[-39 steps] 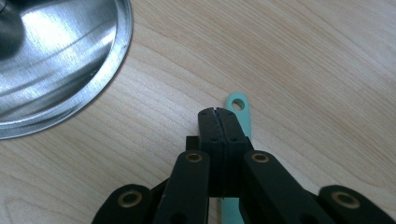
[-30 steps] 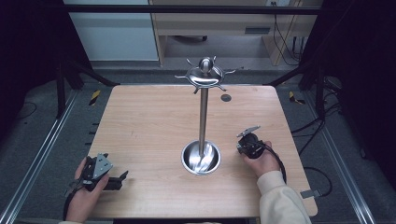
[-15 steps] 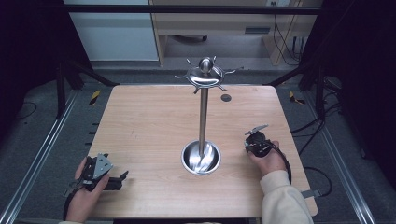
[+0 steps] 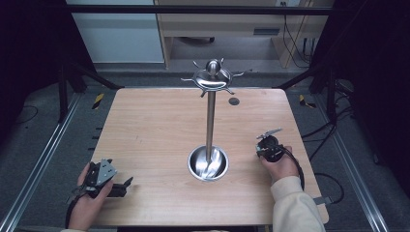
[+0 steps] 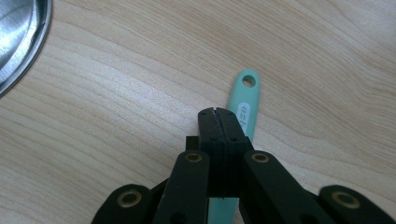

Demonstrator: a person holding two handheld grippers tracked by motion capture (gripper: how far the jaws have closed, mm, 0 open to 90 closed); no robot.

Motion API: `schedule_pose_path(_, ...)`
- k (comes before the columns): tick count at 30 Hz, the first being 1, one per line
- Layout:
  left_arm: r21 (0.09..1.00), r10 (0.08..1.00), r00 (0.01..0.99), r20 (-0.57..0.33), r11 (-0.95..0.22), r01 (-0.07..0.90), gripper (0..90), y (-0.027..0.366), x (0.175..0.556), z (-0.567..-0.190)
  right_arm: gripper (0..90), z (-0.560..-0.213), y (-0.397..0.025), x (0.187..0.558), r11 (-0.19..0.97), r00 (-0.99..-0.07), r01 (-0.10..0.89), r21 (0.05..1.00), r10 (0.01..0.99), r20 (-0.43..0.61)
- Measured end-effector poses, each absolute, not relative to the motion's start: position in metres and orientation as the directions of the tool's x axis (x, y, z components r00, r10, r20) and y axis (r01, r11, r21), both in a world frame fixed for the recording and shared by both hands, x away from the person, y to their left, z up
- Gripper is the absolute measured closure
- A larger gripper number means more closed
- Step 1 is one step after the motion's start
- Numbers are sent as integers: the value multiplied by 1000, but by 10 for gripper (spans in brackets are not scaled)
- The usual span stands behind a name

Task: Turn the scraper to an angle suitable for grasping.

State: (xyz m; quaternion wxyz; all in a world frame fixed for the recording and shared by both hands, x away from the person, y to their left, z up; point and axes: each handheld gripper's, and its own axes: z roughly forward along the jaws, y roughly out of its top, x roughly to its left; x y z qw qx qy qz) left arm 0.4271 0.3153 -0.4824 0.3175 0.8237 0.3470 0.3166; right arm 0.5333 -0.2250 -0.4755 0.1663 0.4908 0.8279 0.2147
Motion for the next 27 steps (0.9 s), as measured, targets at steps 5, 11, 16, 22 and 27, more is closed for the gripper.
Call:
schedule_pose_path(5,734,767,564,308,-568,372,28,316,427,-482,900,-475,-227,534,417,-456,747,518,888,-58)
schedule_pose_path(11,734,766,564,308,-568,372,28,316,427,-482,900,-474,-228,533,408,-454,742,531,890,-50)
schedule_pose_path(16,733,766,565,307,-569,373,28,316,427,-482,900,-469,-230,531,392,-443,739,549,895,-43)
schedule_pose_path(22,731,764,567,307,-571,374,28,316,427,-482,891,-463,-231,527,372,-429,739,561,903,-34)
schedule_pose_path(27,737,769,564,301,-563,375,28,315,427,-483,864,-460,-234,527,348,-408,754,557,913,-18)
